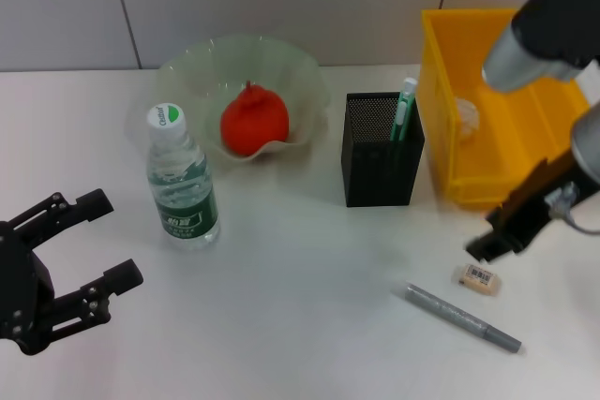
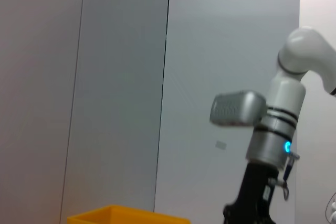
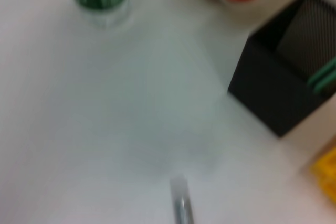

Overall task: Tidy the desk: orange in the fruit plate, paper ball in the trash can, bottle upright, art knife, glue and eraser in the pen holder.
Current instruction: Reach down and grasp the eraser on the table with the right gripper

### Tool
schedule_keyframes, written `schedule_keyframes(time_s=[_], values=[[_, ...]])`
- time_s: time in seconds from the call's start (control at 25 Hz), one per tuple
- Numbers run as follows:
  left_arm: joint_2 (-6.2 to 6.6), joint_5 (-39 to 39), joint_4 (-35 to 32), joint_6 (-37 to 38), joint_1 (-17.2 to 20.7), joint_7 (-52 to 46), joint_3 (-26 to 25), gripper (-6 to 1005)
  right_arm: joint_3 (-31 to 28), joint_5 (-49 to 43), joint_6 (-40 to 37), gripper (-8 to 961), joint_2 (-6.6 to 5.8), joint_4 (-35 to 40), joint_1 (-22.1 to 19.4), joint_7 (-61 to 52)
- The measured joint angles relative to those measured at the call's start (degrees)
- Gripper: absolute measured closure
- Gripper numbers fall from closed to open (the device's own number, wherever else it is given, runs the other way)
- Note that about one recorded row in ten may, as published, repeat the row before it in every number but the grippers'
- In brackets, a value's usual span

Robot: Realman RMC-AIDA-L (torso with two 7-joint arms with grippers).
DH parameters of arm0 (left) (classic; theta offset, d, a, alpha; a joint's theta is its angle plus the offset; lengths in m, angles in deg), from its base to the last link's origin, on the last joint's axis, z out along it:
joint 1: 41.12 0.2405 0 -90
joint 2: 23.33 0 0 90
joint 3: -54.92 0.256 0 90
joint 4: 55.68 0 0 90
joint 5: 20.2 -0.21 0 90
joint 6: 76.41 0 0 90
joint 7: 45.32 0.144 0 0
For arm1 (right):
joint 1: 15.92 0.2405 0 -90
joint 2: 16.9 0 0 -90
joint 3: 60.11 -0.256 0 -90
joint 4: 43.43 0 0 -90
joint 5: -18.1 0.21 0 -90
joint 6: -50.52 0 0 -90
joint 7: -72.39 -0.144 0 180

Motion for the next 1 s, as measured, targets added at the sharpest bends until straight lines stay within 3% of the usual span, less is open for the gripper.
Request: schedule_keyframes(time_s=[0.4,1.0], values=[[-0.28,-0.19,0.05,0.0,-0.71,-0.25,0.0,185,1.43,-2.56,8.84,493,-0.03,-16.44,1.82,5.38],[-0.51,-0.06,0.52,-0.15,-0.82,-0.51,0.0,184,4.43,-4.74,15.81,499,0.12,-23.09,3.27,6.28]])
